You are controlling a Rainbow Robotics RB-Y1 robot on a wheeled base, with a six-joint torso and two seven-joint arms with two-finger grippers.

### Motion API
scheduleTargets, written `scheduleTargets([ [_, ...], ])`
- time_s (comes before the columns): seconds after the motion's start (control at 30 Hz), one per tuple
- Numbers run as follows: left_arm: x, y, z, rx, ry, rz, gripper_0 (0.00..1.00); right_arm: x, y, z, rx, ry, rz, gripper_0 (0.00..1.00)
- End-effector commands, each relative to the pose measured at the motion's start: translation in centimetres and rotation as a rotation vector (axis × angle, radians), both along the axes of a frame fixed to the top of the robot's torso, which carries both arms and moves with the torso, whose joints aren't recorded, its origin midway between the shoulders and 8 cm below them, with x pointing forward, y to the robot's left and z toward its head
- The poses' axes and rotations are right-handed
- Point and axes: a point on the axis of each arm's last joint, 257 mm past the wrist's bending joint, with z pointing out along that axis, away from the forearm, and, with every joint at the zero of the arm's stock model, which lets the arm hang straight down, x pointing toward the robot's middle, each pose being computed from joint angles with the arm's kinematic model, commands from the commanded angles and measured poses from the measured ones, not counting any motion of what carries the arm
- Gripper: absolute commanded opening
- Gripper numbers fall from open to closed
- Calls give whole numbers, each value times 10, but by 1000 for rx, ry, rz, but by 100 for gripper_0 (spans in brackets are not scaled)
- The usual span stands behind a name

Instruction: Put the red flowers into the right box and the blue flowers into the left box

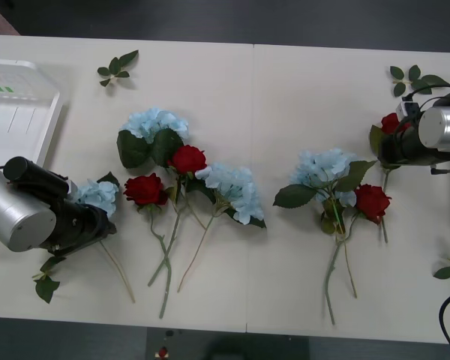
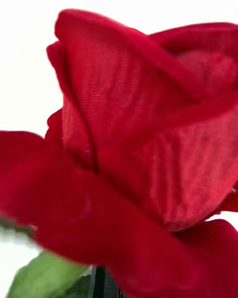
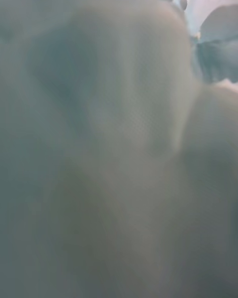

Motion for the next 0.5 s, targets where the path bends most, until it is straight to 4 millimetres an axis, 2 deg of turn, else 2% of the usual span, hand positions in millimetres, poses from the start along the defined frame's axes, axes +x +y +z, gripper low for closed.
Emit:
scheduleTargets([
  [0.03,9,2,6,2,-23,3,29,19,-2,38,15,-76,-22,0],
  [0.07,8,3,5,4,-21,4,17,21,-7,49,2,-89,-18,0],
  [0.1,8,2,5,3,-20,5,9,22,-12,57,-8,-97,-16,0],
  [0.17,8,3,4,6,-20,5,2,25,-19,78,-30,-119,-7,0],
  [0.23,9,4,5,13,-25,1,0,24,-30,103,-54,-132,-8,0],
  [0.33,11,6,6,19,-30,1,0,19,-48,129,-55,-136,-34,0],
  [0.47,13,7,7,24,-36,1,0,7,-82,164,-30,-132,-103,0],
  [0.5,13,9,8,30,-39,0,0,-1,-97,176,-20,-128,-136,0],
])
